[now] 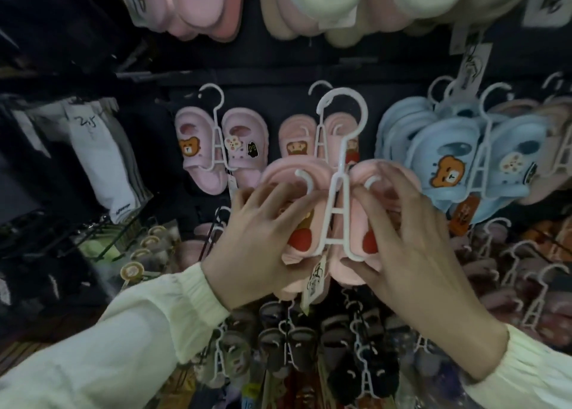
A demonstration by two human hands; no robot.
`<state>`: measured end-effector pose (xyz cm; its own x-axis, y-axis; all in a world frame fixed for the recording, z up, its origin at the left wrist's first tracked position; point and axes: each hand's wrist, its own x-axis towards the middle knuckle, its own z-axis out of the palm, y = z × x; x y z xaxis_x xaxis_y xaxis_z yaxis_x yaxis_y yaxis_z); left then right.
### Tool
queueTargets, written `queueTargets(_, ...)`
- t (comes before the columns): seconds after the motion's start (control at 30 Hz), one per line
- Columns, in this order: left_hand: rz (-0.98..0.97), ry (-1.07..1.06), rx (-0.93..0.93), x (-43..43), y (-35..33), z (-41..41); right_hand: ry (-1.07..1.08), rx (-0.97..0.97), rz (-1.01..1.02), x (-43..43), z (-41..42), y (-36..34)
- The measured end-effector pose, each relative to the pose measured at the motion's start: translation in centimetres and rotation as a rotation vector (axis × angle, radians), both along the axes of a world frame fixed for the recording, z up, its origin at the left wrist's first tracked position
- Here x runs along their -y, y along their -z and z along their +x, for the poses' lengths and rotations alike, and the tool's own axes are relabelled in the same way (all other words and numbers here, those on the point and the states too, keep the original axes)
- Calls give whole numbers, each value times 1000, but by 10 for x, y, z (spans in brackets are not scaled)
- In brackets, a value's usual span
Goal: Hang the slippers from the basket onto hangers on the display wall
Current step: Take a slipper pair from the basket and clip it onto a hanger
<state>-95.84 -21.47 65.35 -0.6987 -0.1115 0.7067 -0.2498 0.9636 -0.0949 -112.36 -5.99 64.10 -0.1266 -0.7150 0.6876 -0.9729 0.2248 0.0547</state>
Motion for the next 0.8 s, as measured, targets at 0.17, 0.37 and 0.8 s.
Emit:
queueTargets(0.17, -29, 21, -7, 25, -7, -27, 46, -23, 37, 20, -22, -11)
queueTargets(0.37, 16, 17, -7, 59, 5, -59, 102, -76, 93, 51, -44, -9)
queueTargets(0.8, -59, -154, 15, 102, 24, -98, 163, -93, 104, 114, -75, 10)
